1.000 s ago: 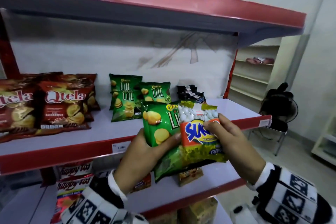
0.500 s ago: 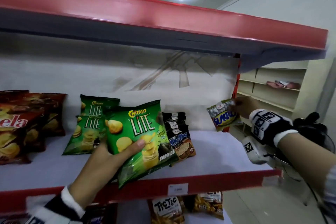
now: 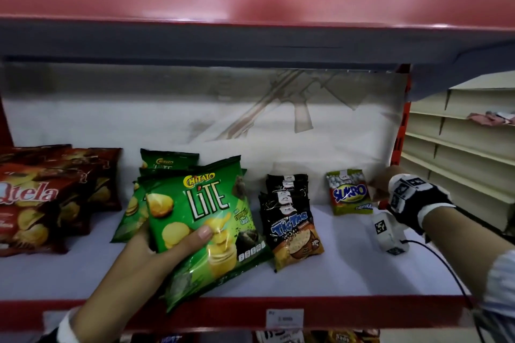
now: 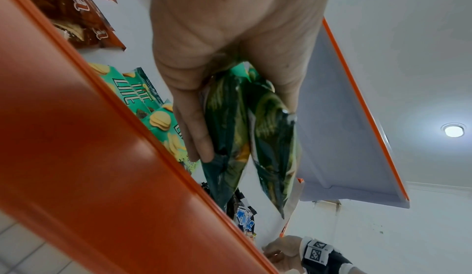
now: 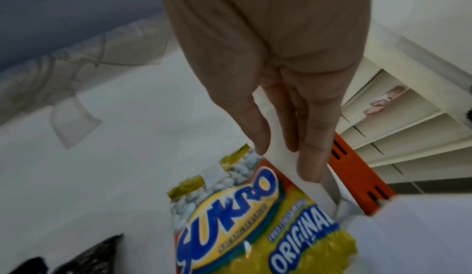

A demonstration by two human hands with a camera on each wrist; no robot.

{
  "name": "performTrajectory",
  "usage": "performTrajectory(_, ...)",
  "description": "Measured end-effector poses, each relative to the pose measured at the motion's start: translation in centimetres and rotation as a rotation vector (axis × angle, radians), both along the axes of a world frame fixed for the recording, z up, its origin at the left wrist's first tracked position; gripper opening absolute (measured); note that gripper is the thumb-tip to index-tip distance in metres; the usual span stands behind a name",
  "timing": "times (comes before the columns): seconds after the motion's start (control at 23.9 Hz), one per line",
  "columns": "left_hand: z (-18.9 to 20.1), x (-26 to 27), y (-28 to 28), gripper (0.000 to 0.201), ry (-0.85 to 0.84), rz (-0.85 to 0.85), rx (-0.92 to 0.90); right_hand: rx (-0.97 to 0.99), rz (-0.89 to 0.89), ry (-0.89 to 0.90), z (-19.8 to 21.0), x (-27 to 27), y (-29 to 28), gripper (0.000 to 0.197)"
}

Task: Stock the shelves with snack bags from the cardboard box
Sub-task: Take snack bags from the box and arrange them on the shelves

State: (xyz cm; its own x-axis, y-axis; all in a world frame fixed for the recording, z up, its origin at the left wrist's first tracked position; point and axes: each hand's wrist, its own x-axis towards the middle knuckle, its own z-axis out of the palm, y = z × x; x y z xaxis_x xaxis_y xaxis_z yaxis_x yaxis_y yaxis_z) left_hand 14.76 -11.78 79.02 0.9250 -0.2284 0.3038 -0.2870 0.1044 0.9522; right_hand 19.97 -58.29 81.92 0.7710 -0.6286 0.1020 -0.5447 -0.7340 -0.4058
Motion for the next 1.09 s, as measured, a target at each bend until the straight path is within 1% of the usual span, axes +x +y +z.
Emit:
performTrajectory(0.04,0.1,0.0,0.2,0.05,0.003,-0.013,-0.006,0.02,0.027,-0.037,1.0,-0.1,0.5,0.035)
performTrajectory(0.08,0.1,0.1,0.5,0.053,0.001,-0.019,-0.012,0.066,-0.012,-0.101,2.2,-0.2,1.4,0.023)
performTrajectory(0.13,0.1,0.1,0.8,0.054,0.001,-0.027,-0.021,0.104,-0.029,-0.194,3.2,-0.7,2.5,0.017)
performTrajectory(0.17,0.3,0.2,1.1,0.054,-0.003,-0.036,-0.03,0.144,-0.01,-0.256,4.3,-1.4,3.9,0.019)
performTrajectory(0.21,0.6,0.3,1.2,0.052,-0.007,-0.043,-0.041,0.188,0.061,-0.27,5.4,-2.2,5.9,0.022)
performTrajectory(0.29,1.2,0.4,1.7,0.049,-0.044,-0.063,-0.061,0.37,0.277,-0.363,7.0,-4.6,11.2,0.026)
performTrajectory(0.33,1.6,0.5,1.8,0.047,-0.063,-0.073,-0.071,0.443,0.41,-0.402,7.6,-5.7,14.0,0.031)
performTrajectory(0.38,2.0,0.6,2.3,0.045,-0.08,-0.085,-0.078,0.493,0.543,-0.411,7.9,-6.7,17.2,0.042)
performTrajectory(0.42,2.6,0.7,2.6,0.045,-0.094,-0.097,-0.081,0.517,0.672,-0.38,8.0,-7.7,20.3,0.058)
performTrajectory(0.46,3.1,0.8,3.1,0.046,-0.108,-0.115,-0.085,0.495,0.78,-0.334,8.1,-8.4,23.4,0.075)
performTrajectory(0.5,3.6,0.9,3.7,0.048,-0.132,-0.136,-0.084,0.477,0.851,-0.298,8.0,-8.8,26.4,0.088)
performTrajectory(0.54,4.1,1.2,4.1,0.05,-0.157,-0.147,-0.078,0.457,0.892,-0.279,7.7,-8.7,28.7,0.094)
performTrajectory(0.59,4.7,1.5,4.6,0.051,-0.18,-0.139,-0.066,0.454,0.908,-0.3,7.3,-8.3,30.7,0.094)
performTrajectory(0.67,5.8,2.2,5.9,0.051,-0.219,-0.072,-0.029,0.502,0.87,-0.402,6.8,-6.9,33.3,0.085)
performTrajectory(0.75,6.6,3.4,7.7,0.047,-0.273,-0.023,0.014,0.606,0.764,-0.483,6.4,-5.8,34.4,0.077)
performTrajectory(0.84,6.8,4.9,9.7,0.034,-0.274,0.042,0.047,0.652,0.633,-0.508,5.4,-5.0,34.5,0.073)
performTrajectory(0.88,6.5,5.8,10.6,0.029,-0.237,0.079,0.064,0.614,0.577,-0.483,4.6,-4.8,34.3,0.073)
performTrajectory(0.92,6.1,6.6,11.4,0.03,-0.185,0.098,0.091,0.53,0.53,-0.429,3.7,-4.6,34.1,0.074)
performTrajectory(1.0,5.0,7.8,12.4,0.038,-0.107,0.074,0.182,0.387,0.468,-0.311,1.5,-4.3,34.0,0.08)
performTrajectory(1.09,3.9,8.5,12.5,0.045,-0.087,0.057,0.256,0.396,0.412,-0.277,-0.2,-3.7,34.1,0.083)
